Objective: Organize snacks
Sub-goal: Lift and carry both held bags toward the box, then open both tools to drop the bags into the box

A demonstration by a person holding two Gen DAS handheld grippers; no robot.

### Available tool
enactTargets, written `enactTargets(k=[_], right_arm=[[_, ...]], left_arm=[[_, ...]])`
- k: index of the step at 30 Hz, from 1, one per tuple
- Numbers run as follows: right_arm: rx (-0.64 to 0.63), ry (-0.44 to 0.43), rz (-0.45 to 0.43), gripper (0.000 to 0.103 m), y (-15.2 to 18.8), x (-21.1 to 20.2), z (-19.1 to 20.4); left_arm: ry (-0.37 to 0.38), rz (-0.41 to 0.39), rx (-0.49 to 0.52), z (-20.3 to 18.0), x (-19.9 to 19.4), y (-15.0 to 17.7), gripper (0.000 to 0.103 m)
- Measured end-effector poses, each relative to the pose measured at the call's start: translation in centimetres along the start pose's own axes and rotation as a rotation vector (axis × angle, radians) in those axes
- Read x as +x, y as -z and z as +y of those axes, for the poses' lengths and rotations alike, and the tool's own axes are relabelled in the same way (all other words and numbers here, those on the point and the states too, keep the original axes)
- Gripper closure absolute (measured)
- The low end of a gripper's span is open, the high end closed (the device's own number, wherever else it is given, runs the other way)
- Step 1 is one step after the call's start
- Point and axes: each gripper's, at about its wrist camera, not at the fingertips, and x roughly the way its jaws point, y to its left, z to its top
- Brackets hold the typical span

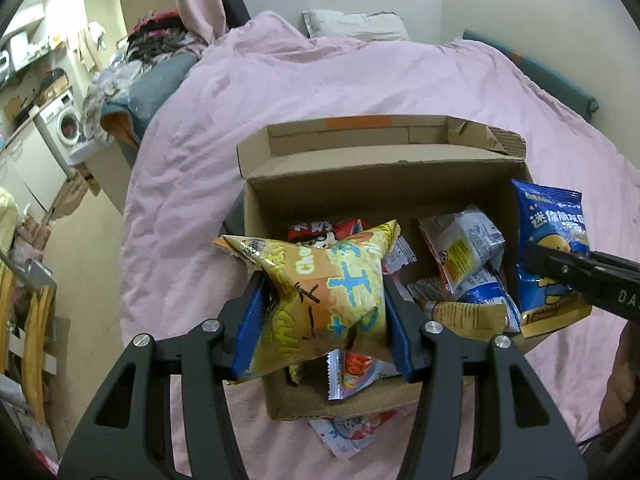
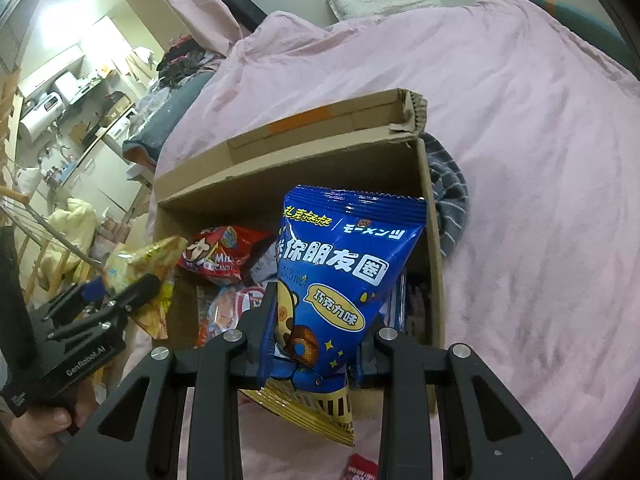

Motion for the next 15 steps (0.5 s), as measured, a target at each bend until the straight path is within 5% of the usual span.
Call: enactTargets(k=[15], right_arm=[[-0.066, 0.029, 0.042, 0.069, -0.2, 2.3, 1.1]], left_arm=[[0.028, 0.04, -0.033, -0.7, 1.4, 0.5, 0.049]])
